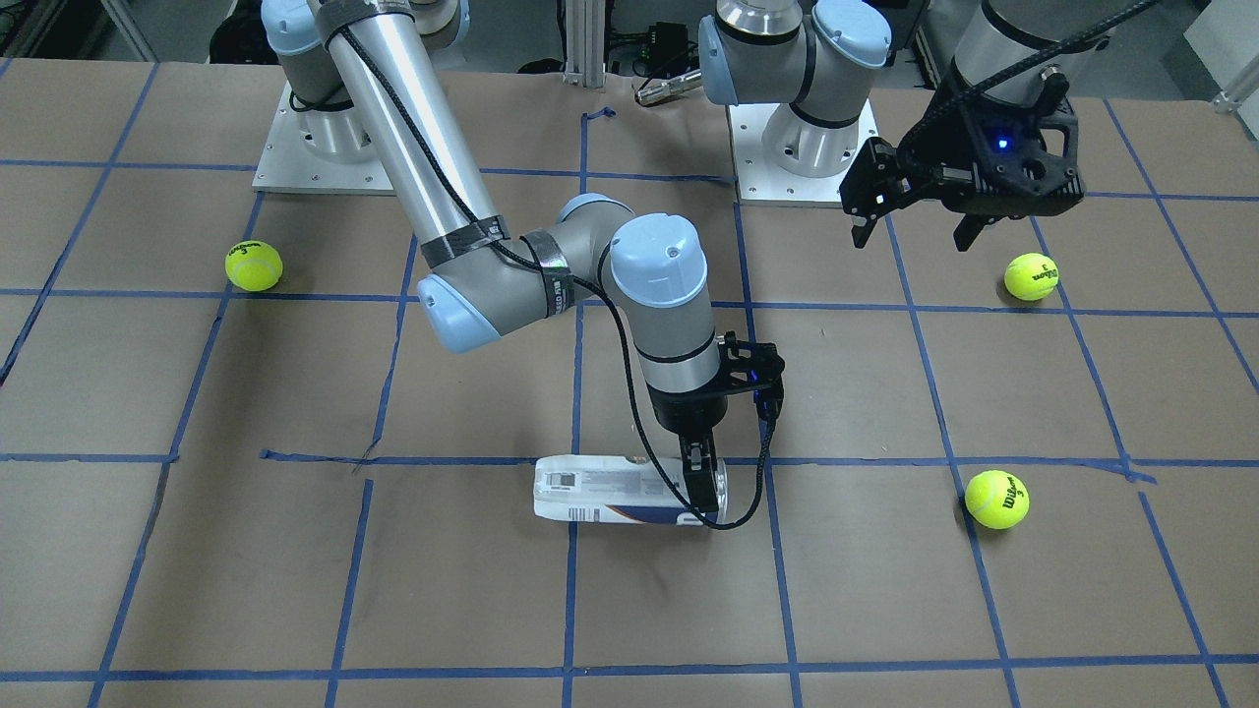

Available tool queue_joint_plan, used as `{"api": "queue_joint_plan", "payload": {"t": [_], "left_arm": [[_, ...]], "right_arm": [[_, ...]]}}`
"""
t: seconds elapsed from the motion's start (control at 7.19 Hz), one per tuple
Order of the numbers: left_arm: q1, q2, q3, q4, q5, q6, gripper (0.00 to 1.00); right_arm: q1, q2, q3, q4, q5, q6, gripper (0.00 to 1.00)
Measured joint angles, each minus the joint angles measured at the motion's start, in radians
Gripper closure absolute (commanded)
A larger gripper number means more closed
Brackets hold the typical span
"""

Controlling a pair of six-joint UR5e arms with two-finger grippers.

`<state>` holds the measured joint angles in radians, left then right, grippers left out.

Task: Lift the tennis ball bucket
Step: 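Lay the can on its side, release, and raise the right gripper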

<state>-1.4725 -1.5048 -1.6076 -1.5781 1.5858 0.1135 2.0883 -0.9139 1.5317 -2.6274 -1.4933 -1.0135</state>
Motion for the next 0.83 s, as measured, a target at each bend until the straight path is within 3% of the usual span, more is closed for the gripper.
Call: {"api": "queue_joint_plan", "payload": {"t": [0.56, 0.83], "left_arm": [[0.000, 0.000, -0.002, 0.001, -0.002, 0.000, 0.00], [0.000, -0.001, -0.006, 0.005, -0.002, -0.004, 0.00]], "right_arm": [[-0.142, -0.074, -0.007, 0.032, 0.069, 0.141, 0.00], [-0.267, -0.193, -0.007, 0.180, 0.097, 0.198, 0.00]]}}
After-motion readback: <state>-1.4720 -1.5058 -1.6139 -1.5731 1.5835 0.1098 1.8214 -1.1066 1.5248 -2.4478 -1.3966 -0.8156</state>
